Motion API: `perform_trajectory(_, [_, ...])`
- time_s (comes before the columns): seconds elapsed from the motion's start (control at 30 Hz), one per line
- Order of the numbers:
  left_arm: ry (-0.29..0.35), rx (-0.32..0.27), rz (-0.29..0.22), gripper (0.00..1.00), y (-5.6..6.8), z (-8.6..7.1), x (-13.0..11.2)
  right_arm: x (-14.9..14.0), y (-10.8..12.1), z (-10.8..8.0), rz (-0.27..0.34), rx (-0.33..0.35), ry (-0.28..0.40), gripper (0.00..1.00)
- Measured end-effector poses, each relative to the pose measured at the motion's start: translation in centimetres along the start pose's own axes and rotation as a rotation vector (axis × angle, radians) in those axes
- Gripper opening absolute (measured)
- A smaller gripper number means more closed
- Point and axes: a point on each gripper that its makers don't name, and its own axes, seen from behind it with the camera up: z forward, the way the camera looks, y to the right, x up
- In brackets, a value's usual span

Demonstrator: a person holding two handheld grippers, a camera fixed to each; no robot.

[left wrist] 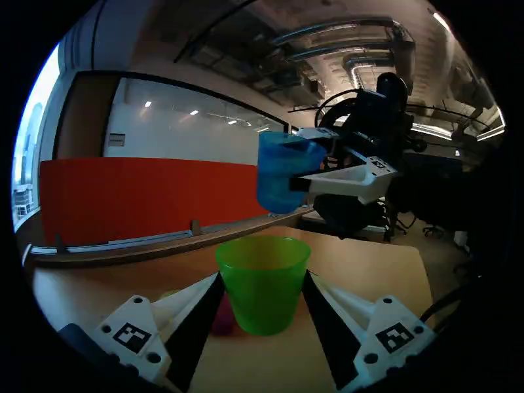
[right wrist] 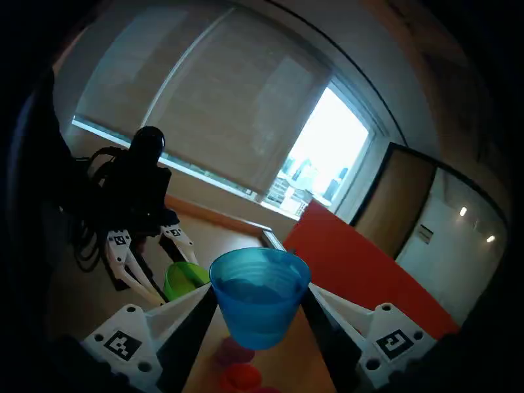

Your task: Pour water

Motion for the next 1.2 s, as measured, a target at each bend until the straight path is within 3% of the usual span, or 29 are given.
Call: perform_trajectory(1.2, [-0.022,-0.057,0.026,0.82,1.5,0.1,-0.9,0.7,0.4,1.6,-0.183,0.023,-0.016,0.88])
